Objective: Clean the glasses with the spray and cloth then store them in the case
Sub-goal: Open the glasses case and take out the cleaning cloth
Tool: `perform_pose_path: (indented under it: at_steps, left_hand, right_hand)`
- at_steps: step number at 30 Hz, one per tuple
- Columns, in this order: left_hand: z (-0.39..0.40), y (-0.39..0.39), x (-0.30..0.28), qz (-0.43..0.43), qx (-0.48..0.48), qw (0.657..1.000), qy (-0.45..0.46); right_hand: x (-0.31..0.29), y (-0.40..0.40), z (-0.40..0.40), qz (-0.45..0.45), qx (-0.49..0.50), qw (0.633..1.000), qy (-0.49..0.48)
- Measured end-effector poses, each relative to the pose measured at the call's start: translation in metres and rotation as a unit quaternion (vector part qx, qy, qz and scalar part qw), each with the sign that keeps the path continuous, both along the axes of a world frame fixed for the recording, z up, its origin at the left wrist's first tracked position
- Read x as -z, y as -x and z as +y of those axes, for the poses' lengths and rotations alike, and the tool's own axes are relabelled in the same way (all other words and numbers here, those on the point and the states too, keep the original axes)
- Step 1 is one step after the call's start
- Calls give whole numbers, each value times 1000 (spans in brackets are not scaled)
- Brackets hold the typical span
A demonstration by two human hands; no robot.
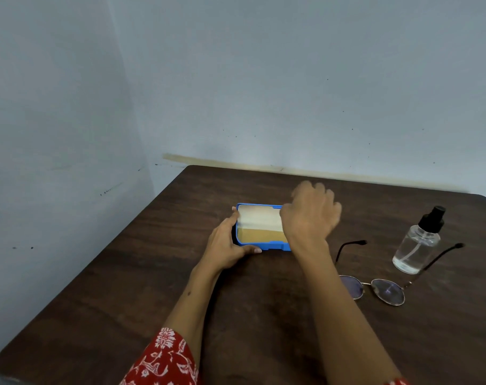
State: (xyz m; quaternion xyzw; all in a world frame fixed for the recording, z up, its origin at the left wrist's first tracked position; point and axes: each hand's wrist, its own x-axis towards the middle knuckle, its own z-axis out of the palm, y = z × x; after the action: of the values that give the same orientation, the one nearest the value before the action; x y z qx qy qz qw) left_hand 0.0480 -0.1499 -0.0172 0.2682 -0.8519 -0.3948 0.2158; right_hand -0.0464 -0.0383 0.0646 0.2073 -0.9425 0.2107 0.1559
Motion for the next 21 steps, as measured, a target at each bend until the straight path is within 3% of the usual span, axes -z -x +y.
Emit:
perform_pose_path:
  at_steps: [5,13,21]
  left_hand:
    - [1,-1,0,-11,-15,1000,7]
    - [-3,0,4,-30,-28,999,8]
    - [-6,0,9,-16,-43,999,24]
  right_hand:
    - [9,2,10,-154,-22,984,-86]
    - [22,6,2,-165,-48,973,-153]
    - [20,4,-3,-201,-39,966,-156]
